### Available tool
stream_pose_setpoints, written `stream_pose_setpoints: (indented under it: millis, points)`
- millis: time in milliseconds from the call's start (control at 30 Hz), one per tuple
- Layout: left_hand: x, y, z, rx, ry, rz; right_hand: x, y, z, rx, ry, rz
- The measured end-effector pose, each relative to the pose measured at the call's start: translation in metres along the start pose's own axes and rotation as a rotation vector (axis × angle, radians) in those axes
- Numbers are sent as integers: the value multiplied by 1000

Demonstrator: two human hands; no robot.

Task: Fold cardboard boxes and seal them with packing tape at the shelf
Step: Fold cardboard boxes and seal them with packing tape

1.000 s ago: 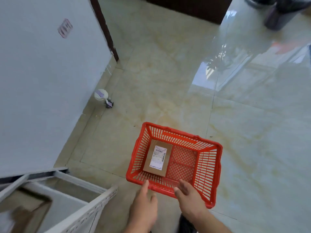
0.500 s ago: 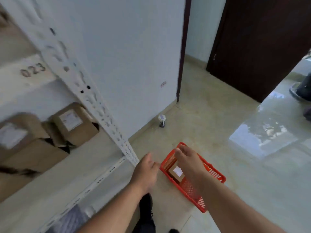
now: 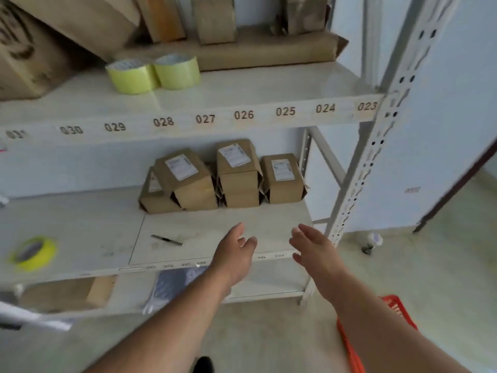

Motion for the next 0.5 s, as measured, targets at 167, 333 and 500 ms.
stream_pose_setpoints:
  millis: [167,333,500]
  points:
    - [40,107,2,-148,57,-65,20,-97,8,100,-7,8]
    - [83,209,25,-216,88,-64,35,-196,17,124,-62,59]
    - [125,284,56,-207,130,-81,29,-284,23,101,-143,86]
Point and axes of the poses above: each hand's wrist, its own z-axis towards the middle knuckle, its own y-axis out of the back of the hand, x = y × z, the point moved 3 cm from there along z, towards the middle knuckle, and after that the axes turned 3 degrees about -y, right-handed, at the moved point
